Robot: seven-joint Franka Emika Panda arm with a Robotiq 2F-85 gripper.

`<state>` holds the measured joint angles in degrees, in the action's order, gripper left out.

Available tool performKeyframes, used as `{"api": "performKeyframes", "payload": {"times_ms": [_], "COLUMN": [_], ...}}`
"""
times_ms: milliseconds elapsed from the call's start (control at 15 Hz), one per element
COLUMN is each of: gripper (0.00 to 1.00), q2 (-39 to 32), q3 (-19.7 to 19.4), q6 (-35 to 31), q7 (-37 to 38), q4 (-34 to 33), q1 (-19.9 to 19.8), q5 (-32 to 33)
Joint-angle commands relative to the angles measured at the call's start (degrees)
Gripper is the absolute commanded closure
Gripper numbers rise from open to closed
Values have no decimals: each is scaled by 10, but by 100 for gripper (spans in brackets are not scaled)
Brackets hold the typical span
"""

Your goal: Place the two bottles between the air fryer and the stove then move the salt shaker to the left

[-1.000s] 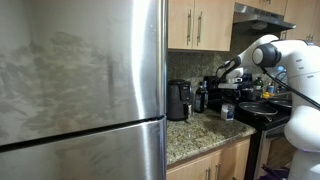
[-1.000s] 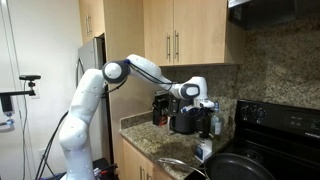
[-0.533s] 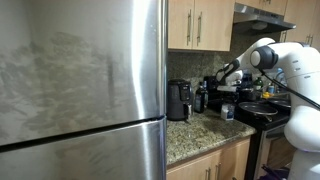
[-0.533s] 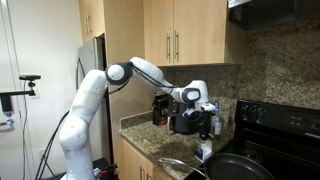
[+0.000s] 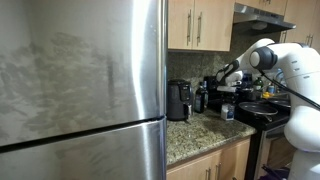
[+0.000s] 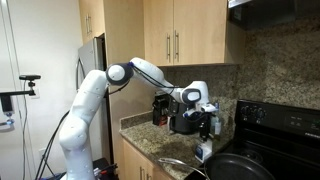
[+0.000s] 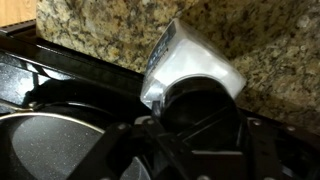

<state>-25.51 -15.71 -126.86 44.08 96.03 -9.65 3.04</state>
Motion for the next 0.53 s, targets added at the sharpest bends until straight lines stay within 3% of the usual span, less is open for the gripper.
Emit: {"api": "performKeyframes", "payload": {"times_ms": [0,467], "gripper": [69,69], "q2": [21,162], "q3": [16,53], "q6": [7,-7], "q7": [-33,-178], "q4": [11,135], "q1": [-7,35], "q5": [-33,-19]}}
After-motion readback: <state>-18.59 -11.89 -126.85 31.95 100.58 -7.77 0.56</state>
